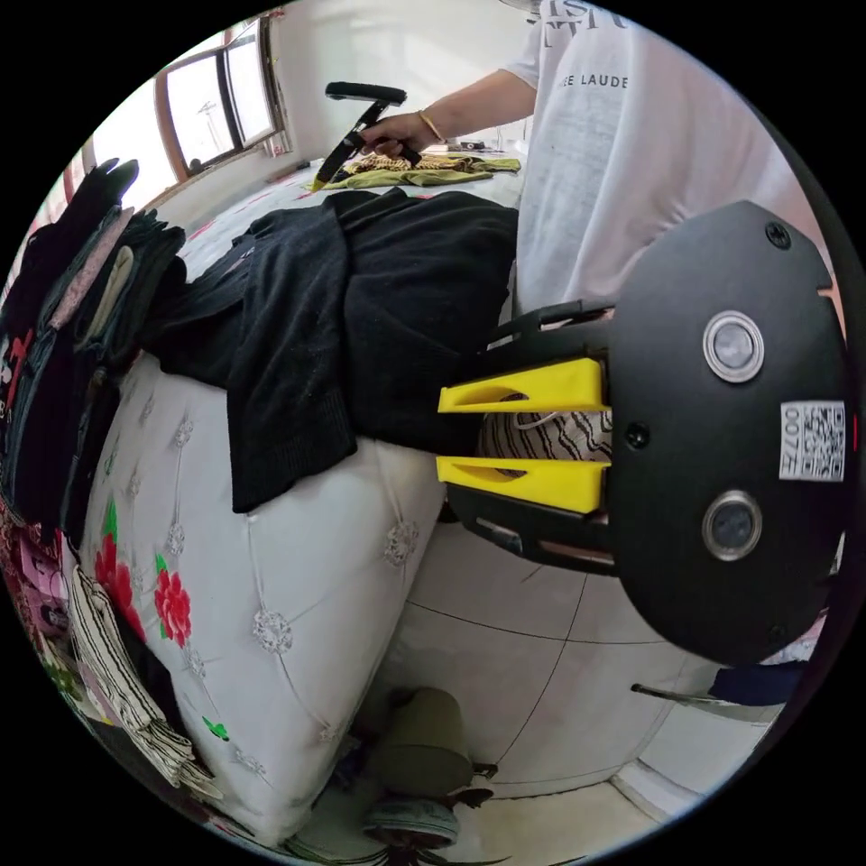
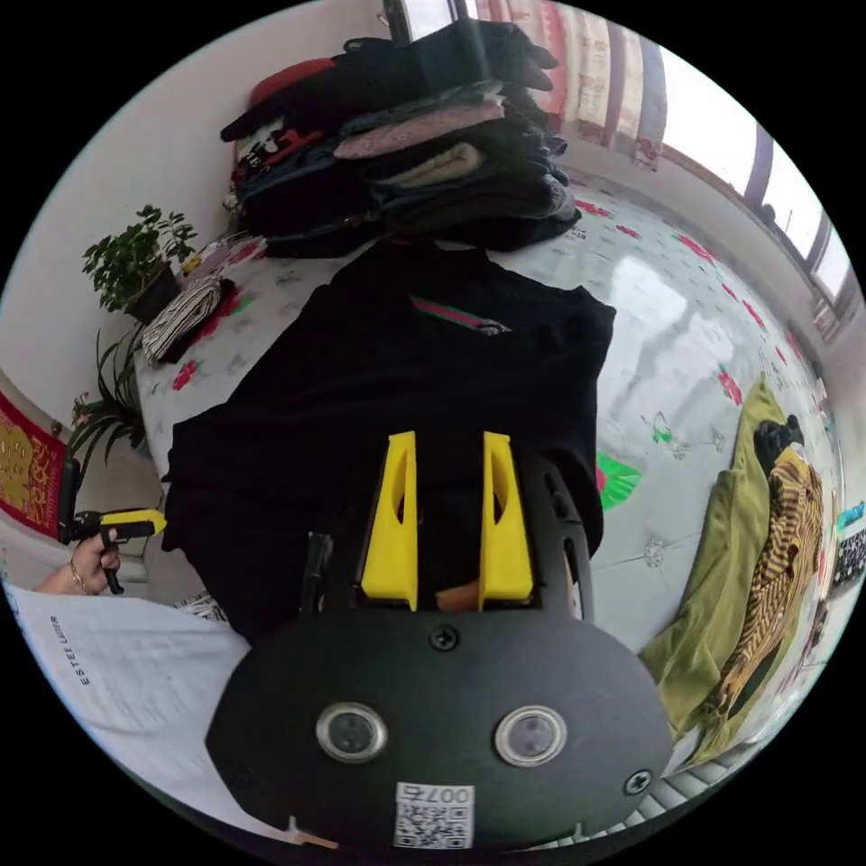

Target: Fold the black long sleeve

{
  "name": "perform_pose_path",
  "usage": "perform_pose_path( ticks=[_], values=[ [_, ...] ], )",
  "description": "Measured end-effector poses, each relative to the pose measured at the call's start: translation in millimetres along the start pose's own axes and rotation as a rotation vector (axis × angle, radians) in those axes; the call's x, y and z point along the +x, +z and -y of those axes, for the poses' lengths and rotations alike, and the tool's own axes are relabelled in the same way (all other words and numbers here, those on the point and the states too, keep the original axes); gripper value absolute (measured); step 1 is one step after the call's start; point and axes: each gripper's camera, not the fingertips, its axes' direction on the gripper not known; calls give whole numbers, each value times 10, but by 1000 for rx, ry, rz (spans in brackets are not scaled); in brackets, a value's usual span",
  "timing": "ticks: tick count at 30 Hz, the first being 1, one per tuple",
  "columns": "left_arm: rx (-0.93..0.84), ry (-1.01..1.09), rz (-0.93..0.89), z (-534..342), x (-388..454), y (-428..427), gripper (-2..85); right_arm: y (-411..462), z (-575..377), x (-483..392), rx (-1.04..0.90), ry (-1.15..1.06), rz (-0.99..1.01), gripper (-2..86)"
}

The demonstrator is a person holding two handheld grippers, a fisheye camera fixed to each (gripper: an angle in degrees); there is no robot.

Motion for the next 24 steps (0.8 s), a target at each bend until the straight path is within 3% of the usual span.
perform_pose_path(
  ticks=[7, 11, 14, 16, 20, 24],
  values=[
    [-90, 75, 44, 283, 73, 61, 63, 690, 447, 697, -195, 107, -35, 45],
    [-161, 83, 57, 465, 68, 58, 44, 516, 534, 1298, -120, 189, 20, 16],
    [-189, 104, 56, 557, 68, 53, 31, 273, 485, 1966, -50, 398, -16, 12],
    [-197, 102, 41, 598, 43, 46, 24, 235, 309, 2425, -64, 554, 84, 19],
    [-219, 88, -7, 695, -29, 29, 5, -3, -105, 2437, 0, 543, 203, 49],
    [-254, 124, -25, 791, 2, 21, -3, -149, -931, 1826, -66, 418, 381, 79]
  ],
)
